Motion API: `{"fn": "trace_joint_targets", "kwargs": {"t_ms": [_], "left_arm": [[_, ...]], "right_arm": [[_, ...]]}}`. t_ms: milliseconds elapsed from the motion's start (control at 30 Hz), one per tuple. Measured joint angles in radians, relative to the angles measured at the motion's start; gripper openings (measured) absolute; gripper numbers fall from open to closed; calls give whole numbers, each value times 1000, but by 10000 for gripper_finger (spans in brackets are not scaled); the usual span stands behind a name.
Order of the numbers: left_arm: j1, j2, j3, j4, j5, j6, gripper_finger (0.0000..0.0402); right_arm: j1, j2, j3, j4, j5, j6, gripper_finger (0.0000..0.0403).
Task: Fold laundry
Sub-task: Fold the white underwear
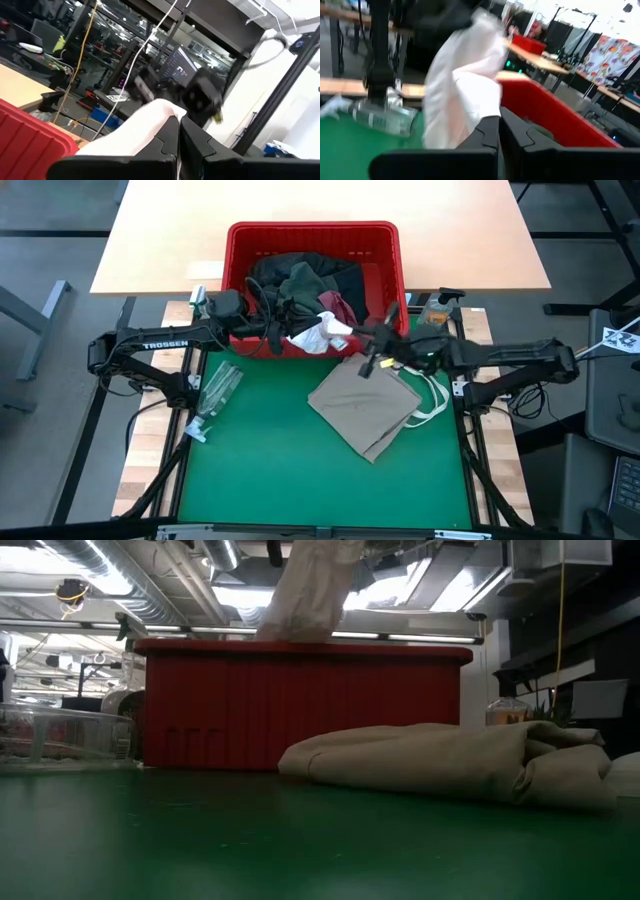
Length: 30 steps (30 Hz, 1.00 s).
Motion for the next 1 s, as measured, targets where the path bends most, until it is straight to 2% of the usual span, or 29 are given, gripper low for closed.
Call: {"fn": "trace_joint_targets", "kwargs": {"t_ms": [133,233,433,733,867,1000], "left_arm": [[0,0,0,0,10,0,1],[0,0,0,0,11,5,12],[-16,0,0,0,-17,159,43],[-63,0,0,-83,-139,326,110],[-71,1,0,-140,-145,339,131],[-89,1,0,-119,-140,340,142]], "right_arm": [[0,-86,0,4,-3,1,8],[0,-140,0,3,-62,2,3],[0,-211,0,3,-169,57,3],[0,-246,19,6,-185,57,2],[0,-246,77,-30,-219,57,1],[0,-242,104,-77,-267,57,1]]}}
